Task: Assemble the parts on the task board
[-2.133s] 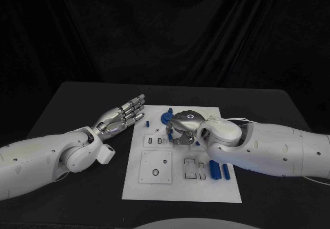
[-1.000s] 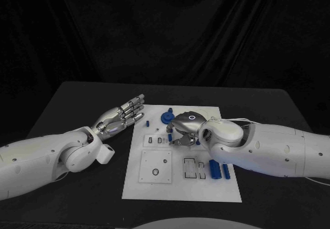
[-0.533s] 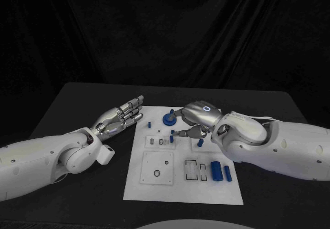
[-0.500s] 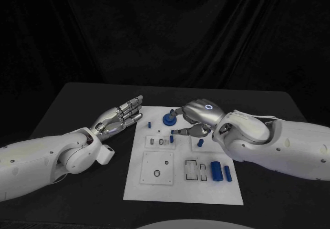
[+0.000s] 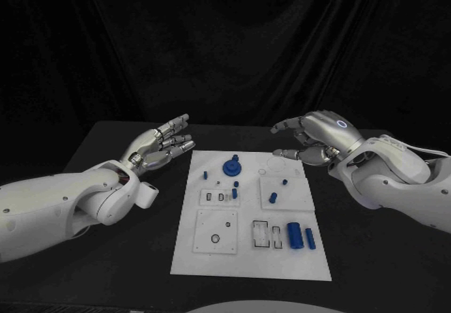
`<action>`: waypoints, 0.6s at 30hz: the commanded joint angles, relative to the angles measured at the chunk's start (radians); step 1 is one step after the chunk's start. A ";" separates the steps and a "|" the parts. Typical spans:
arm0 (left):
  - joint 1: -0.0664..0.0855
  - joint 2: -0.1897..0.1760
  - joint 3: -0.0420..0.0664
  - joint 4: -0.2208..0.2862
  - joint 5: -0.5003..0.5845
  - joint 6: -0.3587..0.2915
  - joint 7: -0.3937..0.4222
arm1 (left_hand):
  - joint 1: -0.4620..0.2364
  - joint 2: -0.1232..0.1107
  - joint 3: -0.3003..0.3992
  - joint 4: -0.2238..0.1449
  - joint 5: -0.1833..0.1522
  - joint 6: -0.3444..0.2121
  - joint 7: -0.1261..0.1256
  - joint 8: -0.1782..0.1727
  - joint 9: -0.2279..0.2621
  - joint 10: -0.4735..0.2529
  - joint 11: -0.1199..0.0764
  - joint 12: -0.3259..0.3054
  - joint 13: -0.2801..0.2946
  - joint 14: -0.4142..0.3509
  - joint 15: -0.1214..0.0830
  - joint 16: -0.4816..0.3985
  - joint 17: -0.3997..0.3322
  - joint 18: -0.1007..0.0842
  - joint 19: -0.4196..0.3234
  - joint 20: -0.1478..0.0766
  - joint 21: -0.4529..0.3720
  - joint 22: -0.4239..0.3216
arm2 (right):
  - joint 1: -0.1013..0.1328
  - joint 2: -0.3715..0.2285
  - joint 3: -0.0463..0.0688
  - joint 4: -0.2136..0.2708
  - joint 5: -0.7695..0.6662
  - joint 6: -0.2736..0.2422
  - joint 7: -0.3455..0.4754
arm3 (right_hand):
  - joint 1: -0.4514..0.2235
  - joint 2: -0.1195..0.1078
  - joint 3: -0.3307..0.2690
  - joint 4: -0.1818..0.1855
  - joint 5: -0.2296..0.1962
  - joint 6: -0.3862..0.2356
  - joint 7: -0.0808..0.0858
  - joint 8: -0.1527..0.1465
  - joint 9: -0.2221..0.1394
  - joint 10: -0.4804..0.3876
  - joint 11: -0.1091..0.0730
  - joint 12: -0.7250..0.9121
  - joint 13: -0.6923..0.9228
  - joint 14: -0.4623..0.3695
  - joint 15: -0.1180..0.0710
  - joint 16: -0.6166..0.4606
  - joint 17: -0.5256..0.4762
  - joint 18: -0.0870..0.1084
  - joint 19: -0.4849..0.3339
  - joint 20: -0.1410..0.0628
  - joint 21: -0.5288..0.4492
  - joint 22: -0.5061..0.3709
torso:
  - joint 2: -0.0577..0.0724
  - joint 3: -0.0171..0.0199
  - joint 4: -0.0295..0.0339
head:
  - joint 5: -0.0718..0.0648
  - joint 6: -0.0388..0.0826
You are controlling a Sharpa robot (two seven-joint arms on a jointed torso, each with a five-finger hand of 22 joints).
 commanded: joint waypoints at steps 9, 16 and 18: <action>0.132 0.035 0.001 0.023 -0.215 0.199 -0.652 | -0.304 -0.006 -0.085 0.004 -0.198 0.152 0.119 0.024 0.015 0.585 0.036 0.175 0.131 0.279 -0.061 0.285 0.007 0.037 0.407 -0.021 0.165 0.049 | -0.005 -0.049 -0.001 -0.027 0.034 -0.111 0.101 | 0.030 0.013 0.008 0.017 0.022 0.021 -0.005 0.010 -0.002 0.106 -0.008 0.003 0.263 0.106 -0.006 0.003 0.263 -0.007 0.033 -0.005 0.002 0.211 | -0.045 0.0365 -0.0230 | -0.004 -0.021; 0.191 0.104 0.001 -0.027 -0.226 0.491 -0.915 | -0.367 0.004 -0.152 0.002 -0.136 0.506 0.148 0.128 0.058 0.764 -0.068 0.440 0.239 0.536 -0.164 0.498 0.086 0.093 0.629 -0.066 0.237 0.070 | -0.019 -0.051 -0.001 -0.049 0.034 -0.169 0.158 | 0.047 0.023 0.015 0.028 0.067 0.014 -0.018 0.006 -0.009 0.106 -0.018 0.003 0.263 0.106 -0.013 0.003 0.263 -0.007 0.033 -0.010 0.003 0.211 | -0.062 0.0557 -0.0390 | 0.005 -0.032; 0.197 0.119 0.001 -0.037 -0.227 0.520 -0.946 | -0.360 0.014 -0.162 0.002 -0.137 0.523 0.155 0.137 0.064 0.758 -0.083 0.519 0.304 0.548 -0.180 0.577 0.144 0.090 0.662 -0.083 0.254 0.080 | -0.023 -0.049 -0.001 -0.054 0.034 -0.168 0.160 | 0.047 0.027 0.016 0.031 0.072 0.018 -0.018 0.009 -0.009 0.106 -0.019 0.003 0.263 0.106 -0.014 0.003 0.263 -0.007 0.033 -0.011 0.003 0.211 | -0.063 0.0579 -0.0407 | 0.006 -0.032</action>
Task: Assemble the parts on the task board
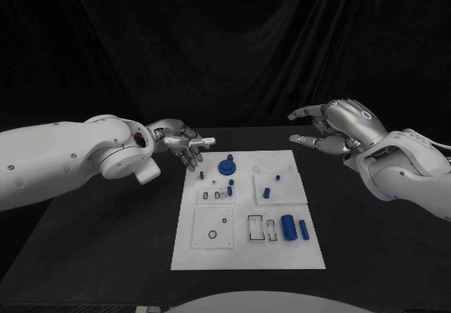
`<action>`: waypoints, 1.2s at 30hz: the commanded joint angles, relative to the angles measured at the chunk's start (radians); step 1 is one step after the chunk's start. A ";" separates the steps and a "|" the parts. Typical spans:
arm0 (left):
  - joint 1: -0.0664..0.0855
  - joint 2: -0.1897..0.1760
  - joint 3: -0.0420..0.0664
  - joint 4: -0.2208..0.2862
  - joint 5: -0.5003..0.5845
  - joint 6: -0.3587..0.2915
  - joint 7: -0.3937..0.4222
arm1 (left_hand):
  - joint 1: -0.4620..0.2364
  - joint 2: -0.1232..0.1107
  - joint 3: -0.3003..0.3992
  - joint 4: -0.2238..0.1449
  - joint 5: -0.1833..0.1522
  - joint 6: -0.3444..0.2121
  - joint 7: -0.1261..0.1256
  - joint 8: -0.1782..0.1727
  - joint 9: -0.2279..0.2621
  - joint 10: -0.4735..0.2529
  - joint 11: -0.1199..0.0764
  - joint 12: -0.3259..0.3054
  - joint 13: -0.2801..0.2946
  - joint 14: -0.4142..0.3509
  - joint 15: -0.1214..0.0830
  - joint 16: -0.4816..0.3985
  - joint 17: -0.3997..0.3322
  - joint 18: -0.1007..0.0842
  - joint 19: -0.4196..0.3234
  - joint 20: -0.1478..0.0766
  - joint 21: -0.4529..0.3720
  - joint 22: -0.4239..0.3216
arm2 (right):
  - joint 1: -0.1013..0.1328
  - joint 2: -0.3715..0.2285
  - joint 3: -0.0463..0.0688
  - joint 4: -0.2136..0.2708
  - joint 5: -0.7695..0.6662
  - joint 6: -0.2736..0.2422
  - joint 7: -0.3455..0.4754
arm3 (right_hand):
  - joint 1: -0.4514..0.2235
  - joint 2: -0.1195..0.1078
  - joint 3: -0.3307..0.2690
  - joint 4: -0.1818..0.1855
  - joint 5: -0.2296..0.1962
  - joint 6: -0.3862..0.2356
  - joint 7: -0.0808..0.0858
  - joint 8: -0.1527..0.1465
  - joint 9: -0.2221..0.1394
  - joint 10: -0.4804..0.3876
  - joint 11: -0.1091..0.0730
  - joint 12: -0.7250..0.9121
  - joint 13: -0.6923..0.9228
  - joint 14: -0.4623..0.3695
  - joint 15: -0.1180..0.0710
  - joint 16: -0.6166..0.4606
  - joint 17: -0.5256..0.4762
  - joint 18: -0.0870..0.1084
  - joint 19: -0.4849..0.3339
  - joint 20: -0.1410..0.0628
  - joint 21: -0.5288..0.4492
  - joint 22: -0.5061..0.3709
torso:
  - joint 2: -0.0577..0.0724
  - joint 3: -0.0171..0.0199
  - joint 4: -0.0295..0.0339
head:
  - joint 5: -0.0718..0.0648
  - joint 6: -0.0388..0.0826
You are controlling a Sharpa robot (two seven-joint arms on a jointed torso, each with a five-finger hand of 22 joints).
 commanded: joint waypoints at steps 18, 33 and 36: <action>0.018 0.164 0.000 -0.088 -0.084 0.253 -0.431 | -0.027 0.055 0.012 -0.007 -0.038 0.166 -0.061 0.397 0.354 0.599 -0.116 1.055 1.213 0.654 -0.119 0.863 1.341 -0.011 0.134 -0.115 0.684 0.578 | -0.073 0.000 0.001 -0.035 0.003 -0.084 0.075 | 0.000 0.023 0.003 0.023 0.037 0.029 -0.003 0.012 -0.002 0.106 -0.008 0.003 0.263 0.106 -0.008 0.003 0.263 -0.005 0.024 -0.010 -0.006 0.208 | -0.012 0.0304 -0.0325 | 0.031 0.002; -0.009 0.268 0.000 -0.148 -0.199 0.251 -0.462 | -0.050 0.043 0.073 -0.031 -0.014 0.122 -0.088 0.493 0.603 0.687 -0.145 1.108 1.300 0.711 -0.148 0.874 1.418 -0.103 0.455 -0.143 1.025 1.133 | -0.081 0.009 0.001 -0.040 0.003 -0.084 0.074 | 0.000 0.023 0.003 0.024 0.050 0.033 -0.003 0.013 -0.003 0.106 -0.008 0.003 0.263 0.106 -0.008 0.003 0.263 -0.005 0.024 -0.010 -0.005 0.209 | -0.014 0.0370 -0.0419 | 0.035 -0.024; -0.022 0.282 0.000 -0.158 -0.201 0.254 -0.469 | -0.048 0.044 0.079 -0.034 -0.010 0.120 -0.088 0.488 0.609 0.687 -0.146 1.108 1.300 0.711 -0.149 0.874 1.418 -0.108 0.472 -0.144 1.037 1.156 | -0.084 0.011 0.001 -0.043 0.005 -0.081 0.071 | 0.000 0.022 0.003 0.023 0.053 0.033 -0.002 0.013 -0.004 0.106 -0.008 0.003 0.263 0.106 -0.008 0.003 0.263 -0.005 0.025 -0.010 -0.004 0.209 | -0.016 0.0383 -0.0412 | 0.037 -0.026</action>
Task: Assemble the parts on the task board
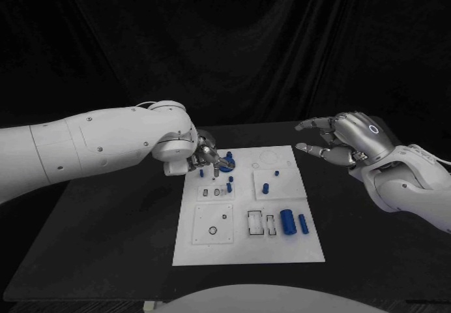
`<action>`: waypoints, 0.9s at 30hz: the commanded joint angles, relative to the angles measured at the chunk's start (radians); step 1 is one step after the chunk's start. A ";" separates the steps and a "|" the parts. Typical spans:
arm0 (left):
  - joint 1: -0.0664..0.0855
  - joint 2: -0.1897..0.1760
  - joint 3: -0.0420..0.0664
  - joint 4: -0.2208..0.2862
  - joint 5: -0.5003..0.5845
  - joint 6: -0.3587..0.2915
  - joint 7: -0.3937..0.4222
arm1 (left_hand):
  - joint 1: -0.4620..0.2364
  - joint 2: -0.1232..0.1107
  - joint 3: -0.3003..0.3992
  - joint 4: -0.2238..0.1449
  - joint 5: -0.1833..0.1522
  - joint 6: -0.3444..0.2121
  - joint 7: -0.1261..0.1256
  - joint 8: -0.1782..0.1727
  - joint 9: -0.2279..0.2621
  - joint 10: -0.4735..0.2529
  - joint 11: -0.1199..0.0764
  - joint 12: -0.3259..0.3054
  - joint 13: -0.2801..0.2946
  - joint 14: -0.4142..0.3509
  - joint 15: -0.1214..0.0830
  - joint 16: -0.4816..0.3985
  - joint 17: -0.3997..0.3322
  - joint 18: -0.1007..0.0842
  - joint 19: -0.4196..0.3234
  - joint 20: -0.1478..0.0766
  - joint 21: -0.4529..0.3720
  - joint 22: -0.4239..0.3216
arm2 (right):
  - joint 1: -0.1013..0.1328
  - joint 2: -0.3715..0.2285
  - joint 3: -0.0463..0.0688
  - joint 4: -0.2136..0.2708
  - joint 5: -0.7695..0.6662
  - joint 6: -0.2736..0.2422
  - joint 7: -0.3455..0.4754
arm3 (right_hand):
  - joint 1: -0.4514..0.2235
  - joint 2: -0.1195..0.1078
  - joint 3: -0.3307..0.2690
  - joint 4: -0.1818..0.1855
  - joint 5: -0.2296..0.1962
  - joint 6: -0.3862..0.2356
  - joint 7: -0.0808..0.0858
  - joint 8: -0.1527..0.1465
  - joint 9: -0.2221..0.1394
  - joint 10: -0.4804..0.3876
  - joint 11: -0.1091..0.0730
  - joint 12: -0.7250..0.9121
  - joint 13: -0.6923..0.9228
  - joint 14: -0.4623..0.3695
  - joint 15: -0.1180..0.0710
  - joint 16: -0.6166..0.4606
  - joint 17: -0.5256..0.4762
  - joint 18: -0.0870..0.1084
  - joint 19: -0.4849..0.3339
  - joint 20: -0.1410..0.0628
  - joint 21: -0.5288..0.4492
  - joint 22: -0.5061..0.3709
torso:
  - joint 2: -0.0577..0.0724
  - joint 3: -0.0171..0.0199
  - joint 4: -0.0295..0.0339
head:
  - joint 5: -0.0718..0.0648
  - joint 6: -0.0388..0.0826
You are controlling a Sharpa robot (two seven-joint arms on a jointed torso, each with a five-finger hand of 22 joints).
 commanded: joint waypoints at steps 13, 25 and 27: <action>-0.044 0.040 0.001 -0.031 -0.029 -0.007 -0.018 | 0.008 -0.006 0.027 -0.014 0.032 0.006 -0.006 -0.018 0.024 0.104 -0.013 0.003 0.263 0.106 -0.014 0.003 0.263 -0.030 0.074 -0.007 0.044 0.093 | -0.012 0.005 0.001 -0.010 0.011 -0.009 -0.005 | 0.000 0.006 -0.002 0.006 0.013 0.006 0.001 0.005 -0.002 0.106 -0.008 0.003 0.263 0.106 -0.008 0.003 0.263 -0.006 0.028 -0.008 -0.003 0.209 | -0.003 0.0010 0.0032 | 0.004 -0.011; -0.081 0.074 0.001 -0.083 -0.029 -0.022 0.008 | 0.024 -0.003 0.052 -0.033 0.052 0.003 -0.007 -0.042 0.038 0.104 -0.014 0.003 0.263 0.106 -0.016 0.003 0.263 -0.030 0.072 -0.010 0.043 0.093 | -0.028 0.009 0.001 -0.019 0.027 0.002 -0.001 | 0.007 0.009 0.006 0.002 0.102 0.016 0.005 0.003 -0.011 0.106 -0.004 0.003 0.263 0.106 -0.005 0.003 0.263 -0.007 0.031 -0.006 0.004 0.211 | -0.002 -0.0004 0.0049 | 0.003 -0.024; -0.088 0.078 0.001 -0.091 -0.029 -0.030 0.014 | 0.025 -0.003 0.056 -0.036 0.053 -0.001 -0.005 -0.050 0.038 0.104 -0.013 0.003 0.263 0.106 -0.016 0.003 0.263 -0.030 0.073 -0.010 0.043 0.094 | -0.032 0.009 0.001 -0.021 0.029 0.002 0.000 | 0.014 0.002 0.007 -0.005 0.099 0.018 0.005 0.003 -0.012 0.106 -0.004 0.003 0.263 0.106 -0.005 0.003 0.263 -0.007 0.032 -0.006 0.004 0.211 | -0.003 -0.0005 0.0058 | 0.000 -0.027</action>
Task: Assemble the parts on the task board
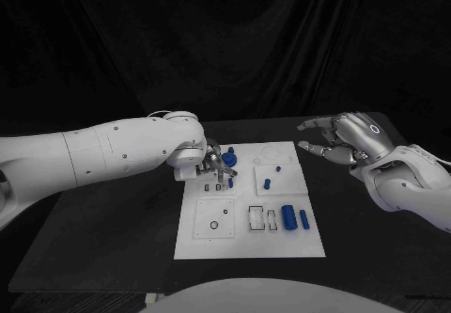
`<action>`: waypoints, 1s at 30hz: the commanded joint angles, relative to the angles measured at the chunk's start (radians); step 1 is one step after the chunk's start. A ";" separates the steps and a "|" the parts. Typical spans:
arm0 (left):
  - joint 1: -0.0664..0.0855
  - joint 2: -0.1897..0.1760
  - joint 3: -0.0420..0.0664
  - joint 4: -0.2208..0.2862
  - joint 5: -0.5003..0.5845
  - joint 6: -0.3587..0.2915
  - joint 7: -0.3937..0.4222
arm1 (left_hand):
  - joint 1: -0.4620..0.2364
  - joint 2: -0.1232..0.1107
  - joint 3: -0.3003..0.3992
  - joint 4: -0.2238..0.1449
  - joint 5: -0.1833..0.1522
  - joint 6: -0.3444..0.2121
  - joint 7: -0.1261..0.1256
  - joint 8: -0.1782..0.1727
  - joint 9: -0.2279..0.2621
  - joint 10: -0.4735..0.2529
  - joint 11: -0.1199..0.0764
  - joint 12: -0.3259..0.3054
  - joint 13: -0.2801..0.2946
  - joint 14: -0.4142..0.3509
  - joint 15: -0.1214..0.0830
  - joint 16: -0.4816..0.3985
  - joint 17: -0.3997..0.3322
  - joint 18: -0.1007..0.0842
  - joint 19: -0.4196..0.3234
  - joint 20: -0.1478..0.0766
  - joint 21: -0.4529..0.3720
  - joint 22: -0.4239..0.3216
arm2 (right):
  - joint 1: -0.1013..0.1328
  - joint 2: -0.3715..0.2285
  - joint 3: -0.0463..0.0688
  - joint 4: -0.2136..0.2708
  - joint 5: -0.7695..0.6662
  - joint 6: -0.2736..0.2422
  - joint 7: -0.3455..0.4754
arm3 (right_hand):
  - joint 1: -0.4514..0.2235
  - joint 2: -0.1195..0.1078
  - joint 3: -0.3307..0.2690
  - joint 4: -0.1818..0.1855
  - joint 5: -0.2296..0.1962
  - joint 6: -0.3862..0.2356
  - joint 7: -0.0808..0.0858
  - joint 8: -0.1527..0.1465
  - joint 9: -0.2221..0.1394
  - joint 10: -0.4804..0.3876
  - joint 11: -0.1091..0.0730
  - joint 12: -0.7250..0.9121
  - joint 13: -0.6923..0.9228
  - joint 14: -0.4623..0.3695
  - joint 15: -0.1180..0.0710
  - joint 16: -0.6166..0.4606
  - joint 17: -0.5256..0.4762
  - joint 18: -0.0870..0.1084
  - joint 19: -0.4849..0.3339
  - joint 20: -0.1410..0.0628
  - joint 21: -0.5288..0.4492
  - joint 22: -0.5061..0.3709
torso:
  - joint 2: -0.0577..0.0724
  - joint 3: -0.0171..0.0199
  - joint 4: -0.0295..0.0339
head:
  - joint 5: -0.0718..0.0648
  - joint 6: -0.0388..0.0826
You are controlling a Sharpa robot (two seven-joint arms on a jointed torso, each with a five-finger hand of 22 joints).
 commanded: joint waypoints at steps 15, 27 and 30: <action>-0.043 0.044 0.001 -0.057 -0.002 -0.042 0.065 | 0.020 0.001 0.035 -0.019 0.017 -0.009 0.006 -0.057 -0.001 0.104 0.001 0.003 0.263 0.102 0.000 0.003 0.263 -0.015 0.002 0.004 0.003 0.081 | -0.018 0.002 0.001 -0.005 0.014 -0.003 0.004 | 0.018 -0.008 0.003 -0.013 -0.013 0.024 0.003 0.009 -0.003 0.106 -0.002 0.003 0.263 0.106 -0.004 0.003 0.263 -0.008 0.032 -0.006 0.006 0.212 | -0.002 0.0012 -0.0009 | 0.000 -0.012; -0.048 0.056 0.001 -0.067 -0.002 -0.040 0.076 | 0.026 -0.001 0.044 -0.028 0.024 0.002 0.004 -0.064 0.003 0.104 0.001 0.003 0.263 0.102 0.001 0.003 0.263 -0.014 -0.002 0.006 0.000 0.077 | -0.019 0.002 0.001 -0.006 0.014 0.001 -0.002 | 0.015 -0.009 0.002 -0.011 -0.020 0.030 0.004 0.010 -0.004 0.106 -0.001 0.003 0.263 0.106 -0.003 0.003 0.263 -0.008 0.032 -0.005 0.007 0.212 | -0.004 0.0021 0.0037 | -0.001 -0.016; -0.049 0.057 0.001 -0.069 -0.002 -0.036 0.073 | 0.029 -0.001 0.048 -0.032 0.026 0.005 0.004 -0.067 0.004 0.104 0.001 0.003 0.263 0.102 0.001 0.003 0.263 -0.014 -0.002 0.006 0.000 0.077 | -0.019 0.002 0.001 -0.006 0.014 0.002 -0.003 | 0.014 -0.008 0.002 -0.010 -0.022 0.031 0.005 0.011 -0.004 0.106 0.000 0.003 0.263 0.106 -0.002 0.003 0.263 -0.007 0.032 -0.005 0.005 0.211 | -0.004 0.0020 0.0041 | -0.001 -0.016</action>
